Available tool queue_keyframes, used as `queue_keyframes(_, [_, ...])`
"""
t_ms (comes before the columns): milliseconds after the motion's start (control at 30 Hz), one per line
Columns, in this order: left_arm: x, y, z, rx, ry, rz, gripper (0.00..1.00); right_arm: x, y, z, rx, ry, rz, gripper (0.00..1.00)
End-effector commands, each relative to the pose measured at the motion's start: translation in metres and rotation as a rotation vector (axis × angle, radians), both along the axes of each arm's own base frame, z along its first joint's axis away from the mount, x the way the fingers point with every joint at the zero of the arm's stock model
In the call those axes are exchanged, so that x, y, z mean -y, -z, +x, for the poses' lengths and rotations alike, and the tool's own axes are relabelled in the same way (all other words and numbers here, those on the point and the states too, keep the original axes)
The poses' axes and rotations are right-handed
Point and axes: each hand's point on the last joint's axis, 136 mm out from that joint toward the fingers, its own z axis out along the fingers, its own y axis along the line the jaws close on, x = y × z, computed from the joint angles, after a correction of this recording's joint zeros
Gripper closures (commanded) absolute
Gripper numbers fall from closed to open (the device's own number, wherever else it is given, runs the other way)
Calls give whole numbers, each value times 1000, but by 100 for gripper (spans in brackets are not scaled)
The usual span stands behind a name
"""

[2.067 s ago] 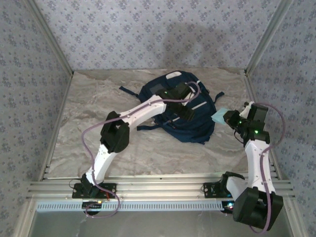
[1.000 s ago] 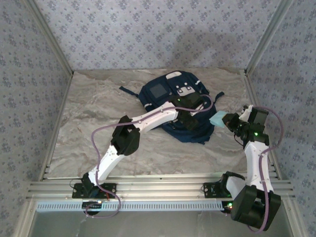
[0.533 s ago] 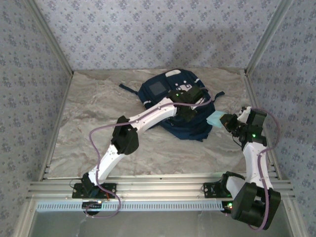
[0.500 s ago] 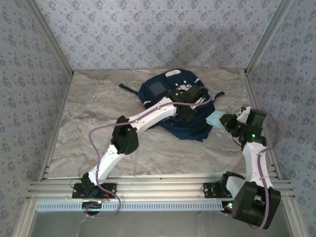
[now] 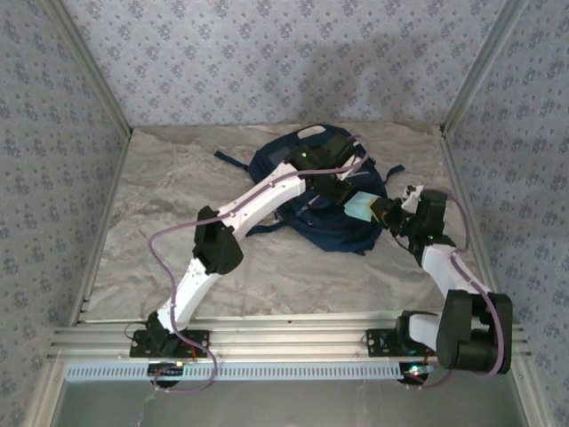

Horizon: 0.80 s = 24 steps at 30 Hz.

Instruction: Pack the student bag

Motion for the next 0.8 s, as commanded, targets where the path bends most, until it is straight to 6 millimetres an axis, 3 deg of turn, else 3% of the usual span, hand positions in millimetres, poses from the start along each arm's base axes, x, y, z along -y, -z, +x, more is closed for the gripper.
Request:
queue_keyframes(0, [5,-63,-11,40,18,-135,100,-4,-24,24,99,25,21,93])
queue_keyframes(200, [7,-68,-11,36,20,-157,100,-21,-21,51,125,35,113,93])
queue_keyframes(333, [7,-72,-12,36,19,-171,100,-22,-21,65,139,82,113,93])
queue_keyframes(500, [9,-76,-12,31,19,-190,100,-24,-34,79,226,134,197,93])
queue_keyframes(767, [10,-78,-15,19,25,-204,100,-50,-13,101,205,124,318,93])
